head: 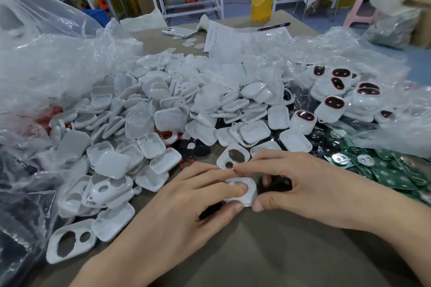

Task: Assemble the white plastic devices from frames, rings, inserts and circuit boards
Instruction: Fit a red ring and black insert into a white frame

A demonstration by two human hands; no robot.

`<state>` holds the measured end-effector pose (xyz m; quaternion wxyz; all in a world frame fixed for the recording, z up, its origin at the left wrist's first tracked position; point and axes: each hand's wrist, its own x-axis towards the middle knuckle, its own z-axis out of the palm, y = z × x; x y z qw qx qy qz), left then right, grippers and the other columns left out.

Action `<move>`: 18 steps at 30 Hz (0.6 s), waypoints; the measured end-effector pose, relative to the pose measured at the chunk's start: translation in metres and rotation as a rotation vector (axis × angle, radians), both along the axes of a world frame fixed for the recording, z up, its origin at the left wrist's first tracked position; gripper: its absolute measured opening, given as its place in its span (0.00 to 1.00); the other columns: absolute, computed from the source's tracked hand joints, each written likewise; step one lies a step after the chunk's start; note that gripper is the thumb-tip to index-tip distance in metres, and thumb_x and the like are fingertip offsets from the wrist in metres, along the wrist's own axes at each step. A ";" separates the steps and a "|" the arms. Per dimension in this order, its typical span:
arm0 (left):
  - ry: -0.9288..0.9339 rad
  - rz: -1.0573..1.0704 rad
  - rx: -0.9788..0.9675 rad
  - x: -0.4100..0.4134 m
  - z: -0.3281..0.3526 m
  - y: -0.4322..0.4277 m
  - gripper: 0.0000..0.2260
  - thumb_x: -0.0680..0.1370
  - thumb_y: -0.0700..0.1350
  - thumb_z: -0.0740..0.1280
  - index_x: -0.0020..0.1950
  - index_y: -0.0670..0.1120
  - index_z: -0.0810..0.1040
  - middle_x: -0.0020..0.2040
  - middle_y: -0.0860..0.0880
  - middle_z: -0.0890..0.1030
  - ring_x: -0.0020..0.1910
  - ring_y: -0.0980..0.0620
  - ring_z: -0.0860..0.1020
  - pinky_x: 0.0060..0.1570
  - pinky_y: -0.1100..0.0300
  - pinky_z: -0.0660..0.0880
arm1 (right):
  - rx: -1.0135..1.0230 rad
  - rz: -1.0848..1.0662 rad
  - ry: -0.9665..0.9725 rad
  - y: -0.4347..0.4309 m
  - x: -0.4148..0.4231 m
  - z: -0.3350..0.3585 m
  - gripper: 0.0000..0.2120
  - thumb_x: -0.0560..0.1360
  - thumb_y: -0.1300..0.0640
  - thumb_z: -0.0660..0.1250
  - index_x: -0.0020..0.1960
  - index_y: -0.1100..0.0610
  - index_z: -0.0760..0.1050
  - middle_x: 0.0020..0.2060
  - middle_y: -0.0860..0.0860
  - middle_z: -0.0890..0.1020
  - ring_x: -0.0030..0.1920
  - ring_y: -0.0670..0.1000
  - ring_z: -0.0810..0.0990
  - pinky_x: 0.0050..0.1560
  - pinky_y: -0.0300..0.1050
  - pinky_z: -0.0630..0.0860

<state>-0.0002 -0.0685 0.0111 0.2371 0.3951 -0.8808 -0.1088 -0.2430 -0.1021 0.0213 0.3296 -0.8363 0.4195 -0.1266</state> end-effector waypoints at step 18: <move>0.082 0.053 0.161 -0.003 0.000 0.000 0.10 0.79 0.57 0.66 0.56 0.57 0.82 0.58 0.64 0.78 0.63 0.58 0.74 0.60 0.66 0.70 | 0.055 -0.080 -0.074 -0.001 0.005 0.002 0.16 0.72 0.46 0.74 0.59 0.37 0.79 0.50 0.34 0.77 0.52 0.38 0.76 0.50 0.27 0.67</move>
